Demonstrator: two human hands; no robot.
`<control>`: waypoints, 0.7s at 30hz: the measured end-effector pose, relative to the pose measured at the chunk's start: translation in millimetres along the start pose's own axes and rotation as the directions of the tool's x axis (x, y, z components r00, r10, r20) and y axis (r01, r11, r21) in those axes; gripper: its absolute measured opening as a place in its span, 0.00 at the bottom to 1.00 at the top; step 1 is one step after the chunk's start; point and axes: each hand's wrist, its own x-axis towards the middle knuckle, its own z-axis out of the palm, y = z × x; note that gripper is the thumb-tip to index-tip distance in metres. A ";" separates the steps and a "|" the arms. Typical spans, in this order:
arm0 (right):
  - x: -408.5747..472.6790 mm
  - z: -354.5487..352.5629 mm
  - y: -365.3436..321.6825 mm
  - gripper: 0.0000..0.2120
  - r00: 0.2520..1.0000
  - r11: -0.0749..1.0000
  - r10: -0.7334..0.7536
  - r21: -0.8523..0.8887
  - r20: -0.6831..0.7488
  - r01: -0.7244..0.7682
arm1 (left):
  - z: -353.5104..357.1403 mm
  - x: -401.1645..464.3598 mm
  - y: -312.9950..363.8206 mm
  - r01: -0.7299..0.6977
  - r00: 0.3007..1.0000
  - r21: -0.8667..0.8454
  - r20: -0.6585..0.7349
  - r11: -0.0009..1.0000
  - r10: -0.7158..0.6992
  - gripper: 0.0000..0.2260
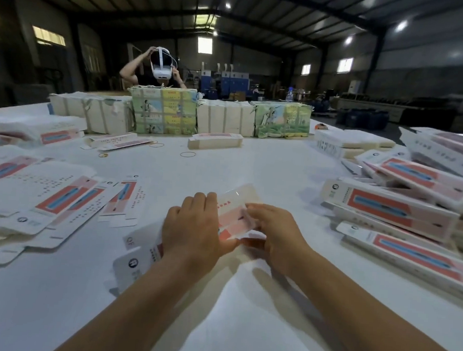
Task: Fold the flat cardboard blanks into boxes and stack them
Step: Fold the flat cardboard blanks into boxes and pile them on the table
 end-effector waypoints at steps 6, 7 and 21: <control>-2.9 -7.9 -2.0 0.08 0.970 0.995 -0.045 -0.078 0.237 0.065 | -4.6 1.3 -2.2 -0.063 0.998 -0.068 -0.032 0.996 0.061 0.40; -4.2 -9.4 -3.6 0.08 0.960 0.990 -0.065 -0.103 0.271 0.097 | -6.8 1.7 -3.7 -0.067 0.997 -0.093 -0.037 0.993 0.064 0.40; -8.8 -8.7 1.0 0.12 0.798 0.735 -0.599 -0.440 -0.064 0.516 | -22.5 6.6 -22.2 0.124 0.991 -0.391 0.100 0.912 -0.092 0.28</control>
